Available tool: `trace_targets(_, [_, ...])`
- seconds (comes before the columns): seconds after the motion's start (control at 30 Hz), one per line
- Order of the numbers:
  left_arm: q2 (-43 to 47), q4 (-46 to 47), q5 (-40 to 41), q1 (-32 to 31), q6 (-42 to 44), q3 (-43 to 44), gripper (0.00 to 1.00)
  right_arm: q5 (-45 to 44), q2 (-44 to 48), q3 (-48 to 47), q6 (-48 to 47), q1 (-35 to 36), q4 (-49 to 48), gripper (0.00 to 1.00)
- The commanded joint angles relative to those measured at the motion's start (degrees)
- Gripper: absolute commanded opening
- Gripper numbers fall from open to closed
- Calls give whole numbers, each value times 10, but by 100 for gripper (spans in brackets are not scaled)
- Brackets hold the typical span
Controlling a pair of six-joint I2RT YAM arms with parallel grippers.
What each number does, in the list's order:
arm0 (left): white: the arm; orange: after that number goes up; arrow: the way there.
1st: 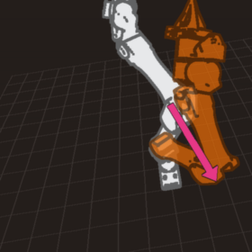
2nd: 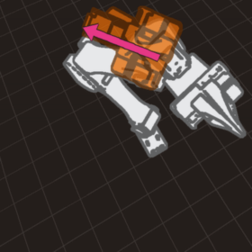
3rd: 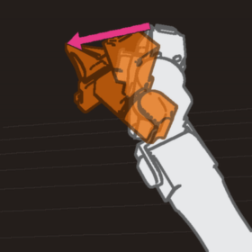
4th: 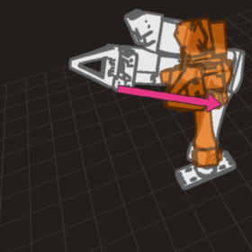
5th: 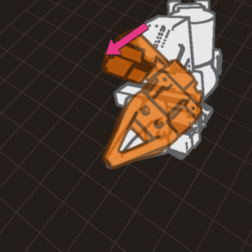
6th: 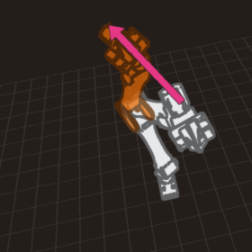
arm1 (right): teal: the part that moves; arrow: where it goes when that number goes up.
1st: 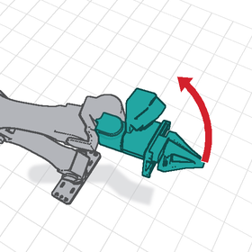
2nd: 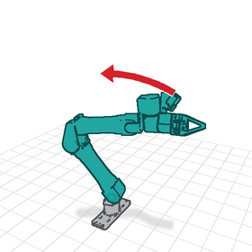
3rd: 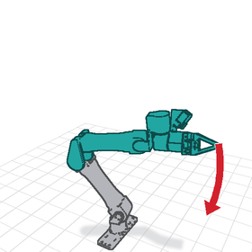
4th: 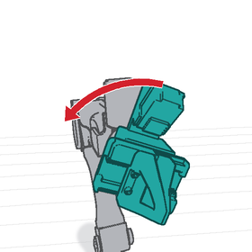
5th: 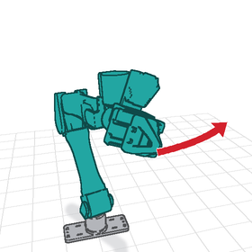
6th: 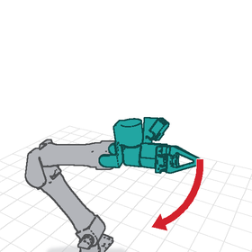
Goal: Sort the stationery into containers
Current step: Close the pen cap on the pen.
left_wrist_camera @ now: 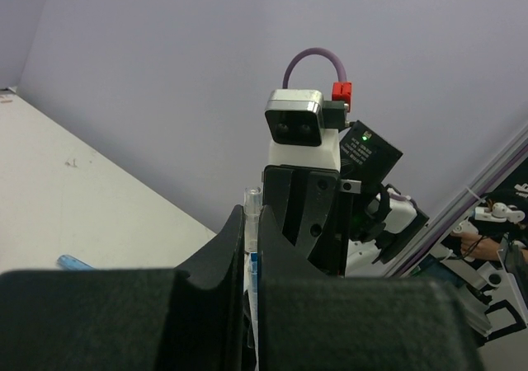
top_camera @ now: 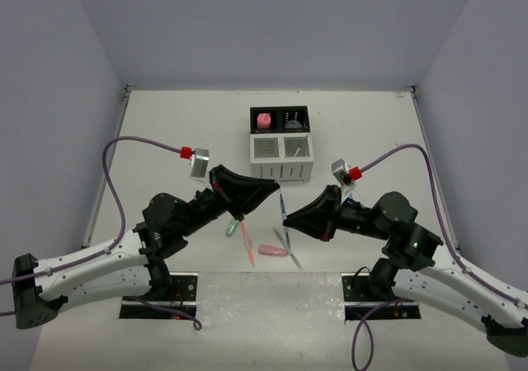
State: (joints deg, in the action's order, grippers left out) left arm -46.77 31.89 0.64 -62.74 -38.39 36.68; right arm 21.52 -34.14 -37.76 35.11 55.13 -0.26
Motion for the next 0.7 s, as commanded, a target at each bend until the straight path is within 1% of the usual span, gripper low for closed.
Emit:
trace_targets(0.0, [-4,32,-4,0,-4,-9,0,-25,0,-34,-13,3,1,0])
trace_targets(0.27, [-8,31,-4,0,-6,-13,0,-28,-6,-45,-14,2,1,0])
trace_targets(0.4, [-10,34,-18,0,-11,-12,0,-33,-11,-51,-18,3,15,0])
trace_targets(0.67, [-13,21,-23,0,-22,-10,0,-58,-14,-70,-34,3,28,0])
